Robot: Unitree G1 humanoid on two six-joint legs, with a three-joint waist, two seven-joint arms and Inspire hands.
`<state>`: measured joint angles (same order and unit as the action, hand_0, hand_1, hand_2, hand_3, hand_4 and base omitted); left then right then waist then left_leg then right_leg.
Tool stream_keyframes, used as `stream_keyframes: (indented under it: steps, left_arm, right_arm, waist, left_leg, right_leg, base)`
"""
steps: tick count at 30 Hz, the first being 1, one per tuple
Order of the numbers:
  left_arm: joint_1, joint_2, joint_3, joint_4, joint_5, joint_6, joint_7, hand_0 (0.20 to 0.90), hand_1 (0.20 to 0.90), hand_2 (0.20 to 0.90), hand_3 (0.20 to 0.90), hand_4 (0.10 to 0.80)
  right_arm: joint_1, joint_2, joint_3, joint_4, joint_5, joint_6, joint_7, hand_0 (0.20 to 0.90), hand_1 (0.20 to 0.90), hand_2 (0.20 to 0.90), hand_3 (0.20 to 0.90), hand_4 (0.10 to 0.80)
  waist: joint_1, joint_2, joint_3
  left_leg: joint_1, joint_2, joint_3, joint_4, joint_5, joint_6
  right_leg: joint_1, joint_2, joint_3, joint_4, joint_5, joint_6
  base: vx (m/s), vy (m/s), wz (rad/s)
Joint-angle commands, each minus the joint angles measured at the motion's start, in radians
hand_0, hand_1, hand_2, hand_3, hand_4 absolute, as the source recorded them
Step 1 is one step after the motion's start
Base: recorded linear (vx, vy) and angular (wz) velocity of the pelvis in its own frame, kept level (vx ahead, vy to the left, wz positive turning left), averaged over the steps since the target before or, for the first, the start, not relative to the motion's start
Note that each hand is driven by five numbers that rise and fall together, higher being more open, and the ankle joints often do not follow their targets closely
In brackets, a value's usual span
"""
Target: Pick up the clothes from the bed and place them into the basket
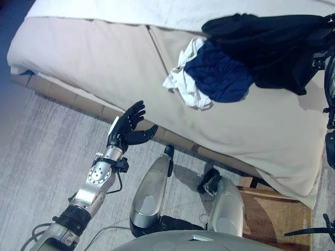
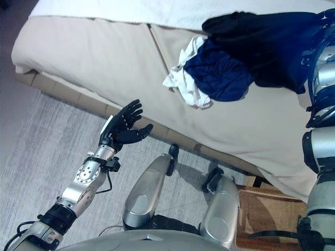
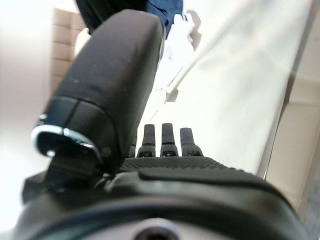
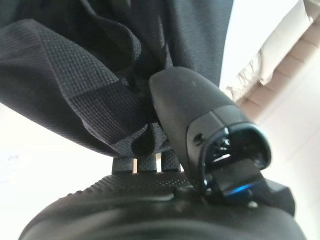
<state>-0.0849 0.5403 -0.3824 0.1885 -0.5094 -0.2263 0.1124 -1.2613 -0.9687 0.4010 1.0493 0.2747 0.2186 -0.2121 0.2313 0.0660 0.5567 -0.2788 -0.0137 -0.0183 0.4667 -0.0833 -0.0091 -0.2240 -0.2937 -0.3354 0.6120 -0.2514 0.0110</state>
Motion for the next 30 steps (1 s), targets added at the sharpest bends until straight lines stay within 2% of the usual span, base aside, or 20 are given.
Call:
stream_keyframes:
  steps: [1,6,9,10,11,12,14,16,19,20,21,23,24,26,30]
  left_arm:
    - [0.029,0.022,0.032,0.006,0.068,0.009,-0.013,0.9,0.9,0.9,0.9,0.8]
    - [0.028,0.011,0.046,0.023,0.068,0.053,-0.007,0.9,0.9,0.9,0.9,0.8]
    - [0.027,-0.003,0.048,0.055,0.063,0.056,0.002,0.9,0.9,0.9,0.9,0.8]
    - [0.025,-0.006,0.052,0.064,0.061,0.058,0.003,0.9,0.9,0.9,0.9,0.8]
    - [0.031,-0.016,0.065,0.073,0.064,0.055,0.021,0.9,0.9,0.9,0.9,0.8]
    - [0.039,-0.02,0.074,0.074,0.063,0.054,0.035,0.9,0.9,0.9,0.9,0.8]
    - [0.051,-0.03,0.083,0.091,0.067,0.048,0.033,0.9,0.9,0.9,0.9,0.8]
    - [0.058,-0.037,0.093,0.109,0.073,0.044,0.014,0.9,0.9,0.9,0.9,0.8]
    - [0.038,-0.034,0.103,0.152,0.068,0.039,0.008,0.9,0.9,0.9,0.9,0.8]
    - [0.03,-0.031,0.112,0.153,0.067,0.039,0.025,0.9,0.9,0.9,0.9,0.8]
    - [0.025,-0.023,0.127,0.15,0.062,0.035,0.045,0.9,0.9,0.9,0.9,0.8]
    - [0.02,-0.011,0.152,0.133,0.058,0.039,0.063,0.9,0.9,0.9,0.9,0.8]
    - [0.02,-0.005,0.162,0.124,0.056,0.042,0.064,0.9,0.9,0.9,0.9,0.8]
    - [0.025,-0.005,0.175,0.128,0.043,0.031,0.077,0.9,0.9,0.9,0.9,0.8]
    - [-0.02,-0.045,0.157,0.153,0.032,0.044,0.1,0.9,0.9,0.9,0.9,0.8]
  right_arm:
    - [0.025,-0.117,0.003,-0.15,0.013,-0.136,-0.024,0.3,0.3,0.3,0.2,0.1]
    - [0.119,-0.126,-0.035,-0.232,0.029,-0.167,-0.021,0.3,0.3,0.3,0.2,0.1]
    - [0.127,-0.134,-0.044,-0.244,0.044,-0.196,-0.027,0.3,0.3,0.3,0.2,0.1]
    - [0.112,-0.135,-0.04,-0.244,0.045,-0.197,-0.024,0.3,0.3,0.3,0.2,0.1]
    - [0.077,-0.122,-0.023,-0.235,0.047,-0.216,-0.017,0.3,0.3,0.3,0.2,0.1]
    - [0.059,-0.111,-0.014,-0.236,0.048,-0.228,-0.015,0.3,0.3,0.3,0.2,0.1]
    - [0.058,-0.102,-0.011,-0.274,0.046,-0.23,-0.03,0.3,0.3,0.3,0.2,0.1]
    - [0.096,-0.125,-0.035,-0.328,0.046,-0.228,-0.033,0.3,0.3,0.3,0.2,0.1]
    - [0.146,-0.141,-0.082,-0.383,0.016,-0.214,-0.041,0.3,0.3,0.3,0.2,0.1]
    - [0.148,-0.132,-0.09,-0.385,0.015,-0.215,-0.052,0.3,0.3,0.3,0.2,0.1]
    - [0.145,-0.125,-0.094,-0.39,0.022,-0.21,-0.066,0.3,0.3,0.3,0.2,0.1]
    - [0.154,-0.14,-0.111,-0.405,0.045,-0.2,-0.079,0.3,0.3,0.3,0.2,0.1]
    - [0.165,-0.152,-0.12,-0.4,0.059,-0.21,-0.079,0.3,0.3,0.3,0.2,0.1]
    - [0.193,-0.156,-0.138,-0.386,0.087,-0.25,-0.082,0.3,0.3,0.3,0.2,0.1]
    - [0.159,-0.156,-0.128,-0.376,0.035,-0.246,-0.118,0.3,0.3,0.3,0.2,0.1]
  waist:
    - [-0.03,-0.072,-0.256]
    - [-0.063,-0.1,-0.342]
    - [-0.074,-0.111,-0.387]
    - [-0.072,-0.118,-0.394]
    - [-0.062,-0.125,-0.403]
    - [-0.06,-0.127,-0.408]
    - [-0.069,-0.119,-0.416]
    - [-0.086,-0.122,-0.422]
    - [-0.109,-0.121,-0.433]
    - [-0.106,-0.117,-0.432]
    - [-0.1,-0.111,-0.432]
    - [-0.093,-0.107,-0.438]
    - [-0.089,-0.113,-0.443]
    - [-0.079,-0.123,-0.457]
    - [-0.088,-0.126,-0.47]
  left_leg:
    - [0.09,0.053,0.05,-0.065,-0.06,-0.02]
    - [0.2,0.066,0.07,-0.205,-0.029,-0.028]
    - [0.225,0.036,0.034,-0.234,-0.013,-0.028]
    - [0.227,0.021,0.001,-0.22,-0.019,-0.028]
    - [0.231,-0.013,-0.084,-0.194,-0.037,-0.016]
    - [0.232,-0.031,-0.119,-0.192,-0.042,-0.008]
    - [0.239,-0.043,-0.102,-0.193,-0.043,0.002]
    - [0.234,-0.054,-0.081,-0.177,-0.05,0.004]
    - [0.285,-0.051,-0.048,-0.277,-0.049,0.006]
    - [0.3,-0.041,-0.024,-0.305,-0.046,0.008]
    - [0.307,-0.026,-0.003,-0.327,-0.038,0.012]
    - [0.3,-0.01,0.011,-0.339,-0.028,0.022]
    - [0.292,-0.009,0.015,-0.336,-0.024,0.021]
    - [0.292,0.005,0.035,-0.359,-0.01,0.002]
    - [0.312,0.015,0.02,-0.468,0.047,-0.029]
  right_leg:
    - [0.143,0.09,-0.006,-0.198,0.048,-0.026]
    - [0.231,0.125,0.01,-0.35,0.096,-0.001]
    - [0.262,0.155,0.054,-0.431,0.13,0.007]
    - [0.267,0.162,0.08,-0.447,0.137,0.008]
    - [0.267,0.17,0.138,-0.462,0.146,0.007]
    - [0.263,0.172,0.164,-0.468,0.151,0.008]
    - [0.265,0.179,0.187,-0.477,0.159,0.012]
    - [0.267,0.171,0.199,-0.512,0.195,0.03]
    - [0.254,0.161,0.198,-0.556,0.277,0.078]
    - [0.238,0.149,0.163,-0.517,0.287,0.089]
    - [0.224,0.139,0.131,-0.46,0.279,0.091]
    - [0.215,0.135,0.111,-0.377,0.255,0.085]
    - [0.229,0.139,0.098,-0.39,0.233,0.08]
    - [0.274,0.139,0.05,-0.499,0.224,0.073]
    - [0.306,0.181,0.069,-0.621,0.248,0.071]
  base:
    - [0.051,-0.038,-0.05]
    - [0.013,-0.006,-0.1]
    - [-0.04,0.042,-0.14]
    - [-0.064,0.121,-0.24]
    - [-0.072,0.171,-0.39]
    - [-0.073,0.224,-0.67]
    - [-0.054,0.211,-0.94]
    - [-0.041,0.153,-0.73]
    - [-0.116,0.111,-0.57]
    - [-0.182,0.045,-0.53]
    - [-0.219,0.034,-0.6]
    - [-0.217,-0.041,-0.77]
    - [-0.196,-0.125,-0.6]
    - [-0.142,-0.136,-0.4]
    - [-0.094,-0.098,-0.24]
